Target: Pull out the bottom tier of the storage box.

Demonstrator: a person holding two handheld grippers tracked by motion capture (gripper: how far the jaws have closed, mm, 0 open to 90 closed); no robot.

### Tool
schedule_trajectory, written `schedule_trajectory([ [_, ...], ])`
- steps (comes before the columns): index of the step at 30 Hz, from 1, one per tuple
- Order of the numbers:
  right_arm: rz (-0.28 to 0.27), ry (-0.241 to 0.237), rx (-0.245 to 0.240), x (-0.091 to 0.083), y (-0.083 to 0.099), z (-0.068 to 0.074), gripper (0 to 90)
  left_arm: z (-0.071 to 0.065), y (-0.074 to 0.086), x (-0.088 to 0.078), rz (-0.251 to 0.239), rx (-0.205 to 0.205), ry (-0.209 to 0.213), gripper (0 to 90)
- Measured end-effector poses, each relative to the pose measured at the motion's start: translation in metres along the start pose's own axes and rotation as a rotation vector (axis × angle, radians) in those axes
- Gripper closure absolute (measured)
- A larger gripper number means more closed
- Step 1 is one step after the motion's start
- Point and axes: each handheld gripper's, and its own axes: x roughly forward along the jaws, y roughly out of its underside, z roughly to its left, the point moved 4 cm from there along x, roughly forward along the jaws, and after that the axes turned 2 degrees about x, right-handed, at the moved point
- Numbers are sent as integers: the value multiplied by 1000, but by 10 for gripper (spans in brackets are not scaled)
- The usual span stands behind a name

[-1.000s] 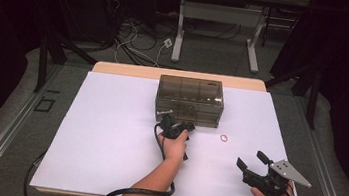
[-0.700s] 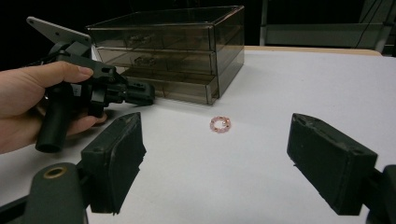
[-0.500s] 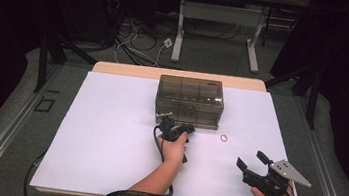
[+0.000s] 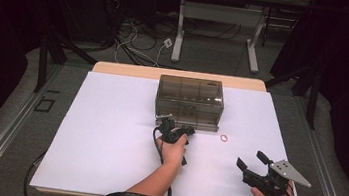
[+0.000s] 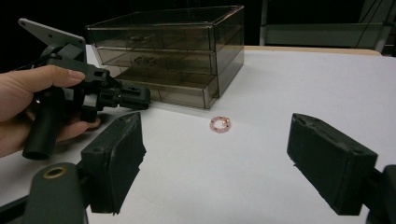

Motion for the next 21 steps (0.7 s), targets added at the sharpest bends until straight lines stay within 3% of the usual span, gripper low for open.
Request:
schedule_trajectory([
  [21,1,0,0,0,0,0,183,1,5,-4,1,-6,13,813],
])
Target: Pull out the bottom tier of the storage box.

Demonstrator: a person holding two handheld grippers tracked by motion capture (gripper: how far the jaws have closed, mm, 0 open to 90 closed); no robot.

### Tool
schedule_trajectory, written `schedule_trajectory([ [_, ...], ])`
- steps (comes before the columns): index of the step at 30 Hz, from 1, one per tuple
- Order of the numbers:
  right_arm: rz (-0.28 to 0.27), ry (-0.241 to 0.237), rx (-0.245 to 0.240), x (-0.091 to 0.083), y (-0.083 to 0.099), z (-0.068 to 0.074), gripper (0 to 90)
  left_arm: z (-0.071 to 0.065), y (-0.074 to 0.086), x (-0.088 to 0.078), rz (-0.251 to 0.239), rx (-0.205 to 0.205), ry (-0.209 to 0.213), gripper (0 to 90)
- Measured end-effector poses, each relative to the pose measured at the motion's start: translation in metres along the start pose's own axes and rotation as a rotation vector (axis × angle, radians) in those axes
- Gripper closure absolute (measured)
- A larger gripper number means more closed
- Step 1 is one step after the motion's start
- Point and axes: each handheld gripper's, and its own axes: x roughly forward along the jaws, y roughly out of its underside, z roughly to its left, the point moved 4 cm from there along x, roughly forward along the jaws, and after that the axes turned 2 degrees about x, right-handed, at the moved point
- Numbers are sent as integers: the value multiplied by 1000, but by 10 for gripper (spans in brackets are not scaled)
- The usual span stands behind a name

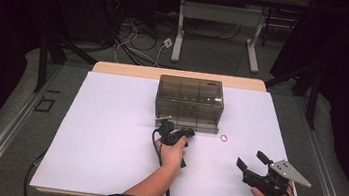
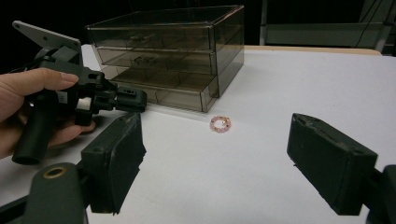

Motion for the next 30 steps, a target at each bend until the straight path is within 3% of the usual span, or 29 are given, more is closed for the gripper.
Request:
schedule_trajectory([
  [7,1,-1,2,0,0,0,183,-2,0,-1,3,3,-1,786],
  [14,2,-1,7,-1,0,0,183,-6,1,-4,33,11,4,685],
  [30,0,1,3,0,0,0,183,-15,2,-10,64,84,-12,553],
])
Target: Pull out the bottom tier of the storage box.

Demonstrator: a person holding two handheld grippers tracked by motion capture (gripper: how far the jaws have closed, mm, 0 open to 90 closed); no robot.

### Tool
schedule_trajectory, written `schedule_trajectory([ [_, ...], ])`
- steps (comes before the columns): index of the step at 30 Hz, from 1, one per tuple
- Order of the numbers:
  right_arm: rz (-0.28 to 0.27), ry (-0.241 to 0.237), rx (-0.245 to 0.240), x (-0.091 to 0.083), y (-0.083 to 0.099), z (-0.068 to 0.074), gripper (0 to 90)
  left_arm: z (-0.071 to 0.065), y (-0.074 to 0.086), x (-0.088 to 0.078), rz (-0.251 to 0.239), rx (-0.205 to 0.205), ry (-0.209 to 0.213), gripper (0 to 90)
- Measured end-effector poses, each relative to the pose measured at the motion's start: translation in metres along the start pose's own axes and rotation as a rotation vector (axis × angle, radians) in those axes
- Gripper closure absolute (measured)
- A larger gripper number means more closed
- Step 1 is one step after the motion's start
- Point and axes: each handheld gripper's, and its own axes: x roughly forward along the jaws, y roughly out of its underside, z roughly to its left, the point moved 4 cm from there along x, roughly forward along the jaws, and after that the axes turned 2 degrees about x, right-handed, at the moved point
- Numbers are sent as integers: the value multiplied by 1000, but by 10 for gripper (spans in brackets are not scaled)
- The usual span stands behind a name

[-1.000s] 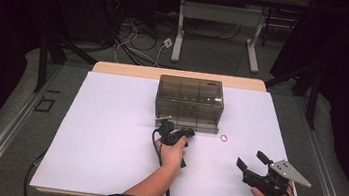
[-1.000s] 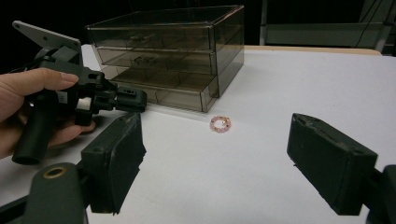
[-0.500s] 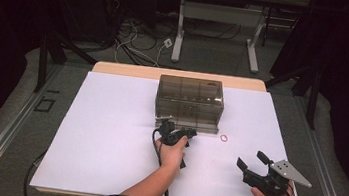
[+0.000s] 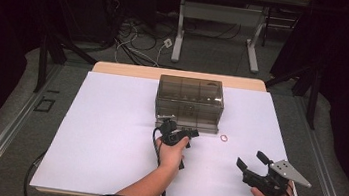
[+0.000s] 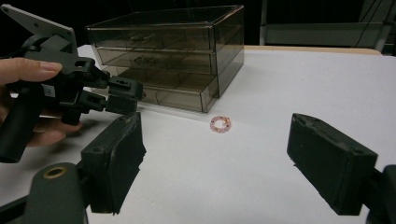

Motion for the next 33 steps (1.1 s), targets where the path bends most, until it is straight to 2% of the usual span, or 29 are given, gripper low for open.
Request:
schedule_trajectory([
  [1,0,1,0,0,0,0,183,-1,0,-1,4,5,-1,544],
  [3,0,0,6,0,0,0,183,-1,1,-1,2,40,-9,508],
  [6,2,0,6,0,0,0,183,-1,1,-1,7,47,-11,483],
  [12,0,-1,2,0,0,0,183,-4,3,-3,22,77,-22,457],
  [15,8,4,1,0,0,0,183,-7,3,-6,30,116,-33,451],
  [21,8,3,1,0,0,0,183,-12,1,-11,30,159,-54,433],
  [24,8,4,2,0,1,0,183,-15,-1,-16,27,198,-80,417],
  [33,4,2,4,1,1,0,183,-21,-4,-24,29,254,-98,365],
])
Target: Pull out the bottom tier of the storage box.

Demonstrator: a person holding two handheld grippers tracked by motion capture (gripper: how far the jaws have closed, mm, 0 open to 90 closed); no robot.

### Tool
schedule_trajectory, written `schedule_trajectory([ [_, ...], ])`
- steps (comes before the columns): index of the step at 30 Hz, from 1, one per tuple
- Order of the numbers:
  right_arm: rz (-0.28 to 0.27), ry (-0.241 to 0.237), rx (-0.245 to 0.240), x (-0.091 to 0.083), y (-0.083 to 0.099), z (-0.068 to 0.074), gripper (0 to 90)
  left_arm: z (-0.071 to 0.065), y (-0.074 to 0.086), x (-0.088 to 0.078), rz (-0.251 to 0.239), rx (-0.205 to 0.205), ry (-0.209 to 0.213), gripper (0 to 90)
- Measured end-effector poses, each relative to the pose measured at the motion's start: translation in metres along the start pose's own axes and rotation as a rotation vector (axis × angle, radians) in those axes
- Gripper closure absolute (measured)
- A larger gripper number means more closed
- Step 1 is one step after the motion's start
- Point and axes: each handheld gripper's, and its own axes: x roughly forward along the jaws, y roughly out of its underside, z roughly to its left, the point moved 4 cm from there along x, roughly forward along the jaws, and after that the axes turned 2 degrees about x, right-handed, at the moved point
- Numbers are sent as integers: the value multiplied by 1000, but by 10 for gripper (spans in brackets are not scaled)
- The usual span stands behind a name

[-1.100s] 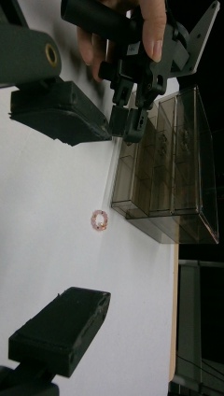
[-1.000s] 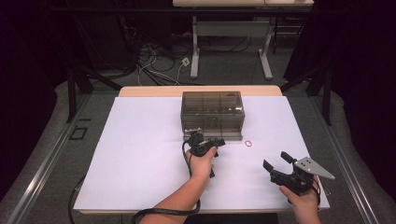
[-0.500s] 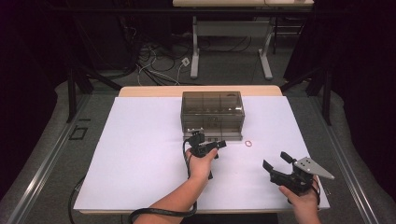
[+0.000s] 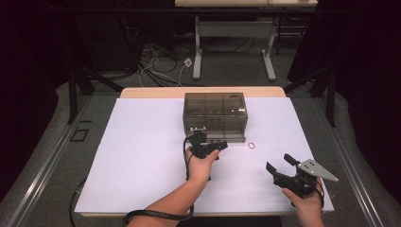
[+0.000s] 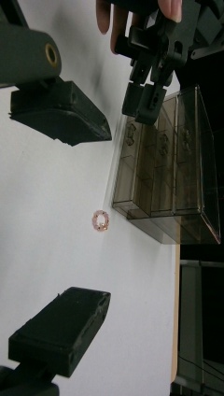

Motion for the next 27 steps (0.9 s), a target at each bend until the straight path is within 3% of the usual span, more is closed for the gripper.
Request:
schedule_trajectory([
  [6,0,0,0,0,0,0,183,-5,-4,-6,4,50,-9,348],
  [20,3,0,2,1,1,0,183,-4,-13,-17,34,66,-20,350],
  [27,6,0,1,0,1,1,183,1,-20,-27,37,95,-55,346],
])
